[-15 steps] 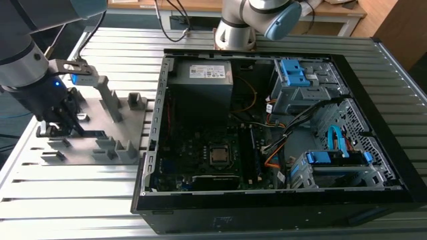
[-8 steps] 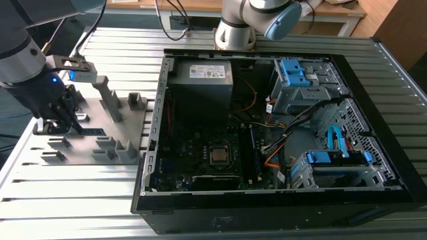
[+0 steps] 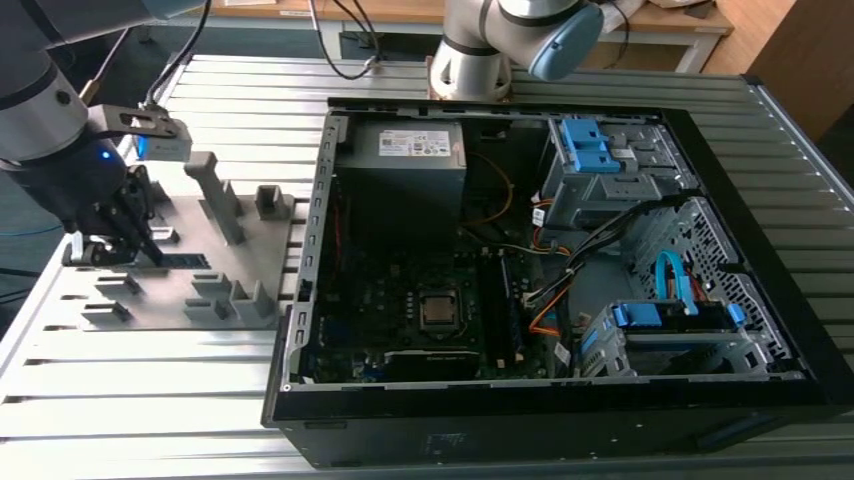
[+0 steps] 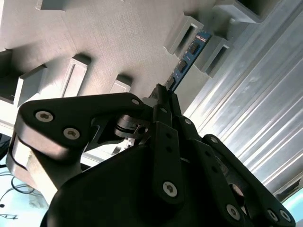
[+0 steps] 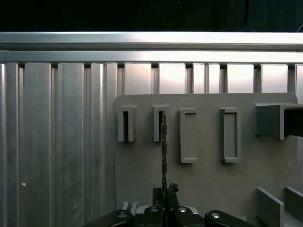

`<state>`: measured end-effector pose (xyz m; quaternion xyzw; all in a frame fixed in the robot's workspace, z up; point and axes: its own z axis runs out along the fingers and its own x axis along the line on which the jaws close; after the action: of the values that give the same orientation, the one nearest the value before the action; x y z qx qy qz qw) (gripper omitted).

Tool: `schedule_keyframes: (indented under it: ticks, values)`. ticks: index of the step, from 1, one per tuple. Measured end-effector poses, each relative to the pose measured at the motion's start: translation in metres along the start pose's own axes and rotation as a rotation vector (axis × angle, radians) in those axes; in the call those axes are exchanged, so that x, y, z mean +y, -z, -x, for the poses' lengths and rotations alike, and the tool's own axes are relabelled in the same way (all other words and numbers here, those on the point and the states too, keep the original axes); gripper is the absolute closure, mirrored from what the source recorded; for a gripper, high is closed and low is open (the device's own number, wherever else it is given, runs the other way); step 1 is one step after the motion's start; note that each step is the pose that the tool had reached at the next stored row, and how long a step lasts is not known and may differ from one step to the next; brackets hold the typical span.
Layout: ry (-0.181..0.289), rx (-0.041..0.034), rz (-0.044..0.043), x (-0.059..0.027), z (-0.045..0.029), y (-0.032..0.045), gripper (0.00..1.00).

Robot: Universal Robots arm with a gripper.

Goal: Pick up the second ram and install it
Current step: 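Pick up the second ram and move it above second insertion slot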

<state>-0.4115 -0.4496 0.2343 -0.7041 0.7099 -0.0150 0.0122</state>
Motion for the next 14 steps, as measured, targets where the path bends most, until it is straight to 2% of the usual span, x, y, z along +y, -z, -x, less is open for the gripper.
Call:
schedule_keyframes:
  ticks: [14]
  values:
    - [0.0,0.0,0.0,-0.0005,-0.0001,0.0122,0.86]
